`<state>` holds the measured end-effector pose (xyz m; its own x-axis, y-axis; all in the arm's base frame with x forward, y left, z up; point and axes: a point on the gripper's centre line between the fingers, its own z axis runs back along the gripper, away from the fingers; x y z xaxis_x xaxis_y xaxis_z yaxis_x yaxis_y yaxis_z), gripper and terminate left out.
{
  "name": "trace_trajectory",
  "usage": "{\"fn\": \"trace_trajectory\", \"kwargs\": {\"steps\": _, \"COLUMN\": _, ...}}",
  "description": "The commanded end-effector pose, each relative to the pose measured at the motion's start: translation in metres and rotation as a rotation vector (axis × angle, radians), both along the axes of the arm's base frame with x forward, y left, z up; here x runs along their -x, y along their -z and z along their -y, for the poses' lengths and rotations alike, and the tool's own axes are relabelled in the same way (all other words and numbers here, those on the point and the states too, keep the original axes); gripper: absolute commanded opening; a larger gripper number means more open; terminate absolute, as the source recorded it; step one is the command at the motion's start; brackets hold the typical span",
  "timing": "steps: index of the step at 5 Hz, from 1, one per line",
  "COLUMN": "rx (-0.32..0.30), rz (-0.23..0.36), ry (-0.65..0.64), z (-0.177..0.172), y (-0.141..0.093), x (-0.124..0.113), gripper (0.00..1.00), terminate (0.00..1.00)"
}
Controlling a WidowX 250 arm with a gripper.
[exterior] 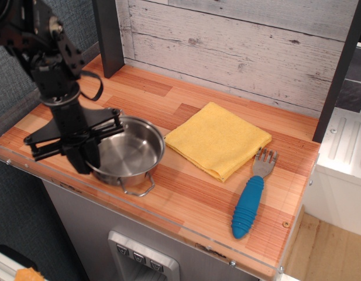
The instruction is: Remove pan from cloth and keep in near side
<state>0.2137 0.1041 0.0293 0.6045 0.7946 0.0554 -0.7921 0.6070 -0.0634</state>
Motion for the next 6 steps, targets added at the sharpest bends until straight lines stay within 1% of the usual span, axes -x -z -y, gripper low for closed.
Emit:
{"fn": "trace_trajectory", "kwargs": {"steps": 1, "rx": -0.011, "rz": -0.039, "ry": -0.005, "z": -0.007, "y": 0.006, "x": 0.000, "gripper": 1.00, "terminate": 0.00}}
{"fn": "trace_trajectory", "kwargs": {"steps": 2, "rx": -0.005, "rz": -0.054, "ry": 0.025, "z": -0.008, "y": 0.003, "x": -0.002, "gripper": 1.00, "terminate": 0.00}}
{"fn": "trace_trajectory", "kwargs": {"steps": 4, "rx": -0.033, "rz": -0.107, "ry": -0.004, "z": -0.013, "y": -0.011, "x": 0.002, "gripper": 1.00, "terminate": 0.00}}
{"fn": "trace_trajectory", "kwargs": {"steps": 5, "rx": -0.071, "rz": -0.136, "ry": 0.060, "z": -0.010, "y": -0.030, "x": -0.007, "gripper": 1.00, "terminate": 0.00}}
{"fn": "trace_trajectory", "kwargs": {"steps": 6, "rx": -0.116, "rz": -0.111, "ry": 0.159, "z": 0.006, "y": -0.052, "x": -0.029, "gripper": 1.00, "terminate": 0.00}}
